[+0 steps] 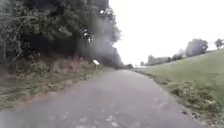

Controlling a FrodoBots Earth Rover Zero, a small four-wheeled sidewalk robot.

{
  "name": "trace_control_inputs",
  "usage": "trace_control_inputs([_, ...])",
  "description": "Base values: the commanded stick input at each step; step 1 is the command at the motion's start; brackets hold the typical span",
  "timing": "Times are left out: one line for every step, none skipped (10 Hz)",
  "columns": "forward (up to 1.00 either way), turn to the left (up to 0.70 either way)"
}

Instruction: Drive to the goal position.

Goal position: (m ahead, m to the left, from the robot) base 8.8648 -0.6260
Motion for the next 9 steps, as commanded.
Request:
trace_control_inputs([1.0, -0.26])
trace_control_inputs([1.0, -0.28])
trace_control_inputs([1.0, -0.29])
trace_control_inputs([1.0, -0.16])
trace_control_inputs([1.0, -0.03])
trace_control_inputs([1.0, -0.01])
trace_control_inputs([1.0, -0.04])
trace_control_inputs([1.0, -0.06])
trace_control_inputs([1.0, -0.08])
